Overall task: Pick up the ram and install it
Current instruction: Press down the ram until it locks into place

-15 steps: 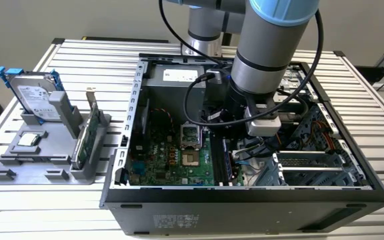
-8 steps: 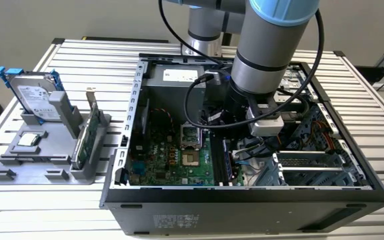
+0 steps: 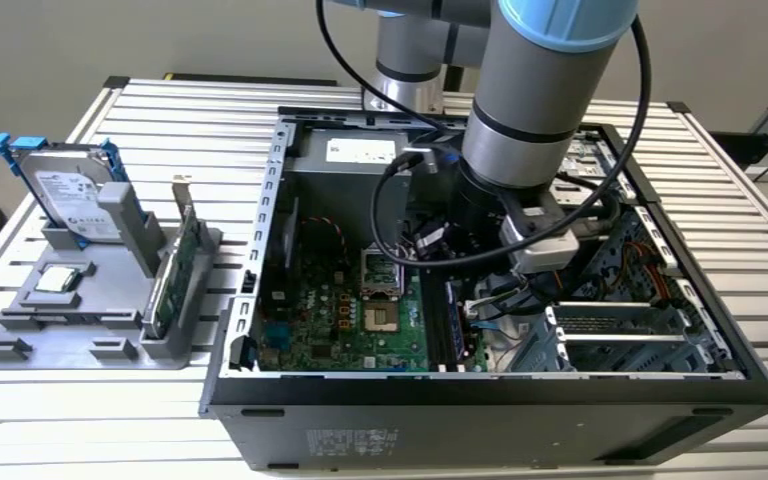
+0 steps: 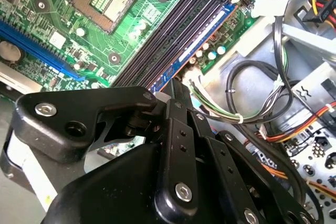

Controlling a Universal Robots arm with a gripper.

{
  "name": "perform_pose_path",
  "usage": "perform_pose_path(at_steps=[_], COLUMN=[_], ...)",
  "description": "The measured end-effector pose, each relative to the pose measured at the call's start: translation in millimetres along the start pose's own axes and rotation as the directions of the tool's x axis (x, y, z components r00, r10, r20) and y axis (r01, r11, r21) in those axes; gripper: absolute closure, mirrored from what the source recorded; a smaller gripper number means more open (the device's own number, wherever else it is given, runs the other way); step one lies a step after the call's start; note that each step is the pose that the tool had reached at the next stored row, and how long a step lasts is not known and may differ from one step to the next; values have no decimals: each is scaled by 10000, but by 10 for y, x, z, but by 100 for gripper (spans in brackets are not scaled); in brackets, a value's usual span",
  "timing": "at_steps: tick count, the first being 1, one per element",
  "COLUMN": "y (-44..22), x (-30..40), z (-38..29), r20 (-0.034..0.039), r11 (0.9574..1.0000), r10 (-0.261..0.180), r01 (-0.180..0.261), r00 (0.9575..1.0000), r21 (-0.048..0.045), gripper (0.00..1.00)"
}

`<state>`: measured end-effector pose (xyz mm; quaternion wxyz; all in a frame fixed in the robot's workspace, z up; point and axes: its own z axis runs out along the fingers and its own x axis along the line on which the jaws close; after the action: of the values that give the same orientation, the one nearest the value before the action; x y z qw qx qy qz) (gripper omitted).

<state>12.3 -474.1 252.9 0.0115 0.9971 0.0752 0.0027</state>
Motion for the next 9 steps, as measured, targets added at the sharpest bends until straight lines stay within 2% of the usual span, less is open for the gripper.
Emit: perform_pose_path(at_steps=[9], y=[0], x=[-1], z=[0], r20=[-14], r11=[9983], r10=[-582], r01=[582], r00=[9983], r21=[1], gripper=[100])
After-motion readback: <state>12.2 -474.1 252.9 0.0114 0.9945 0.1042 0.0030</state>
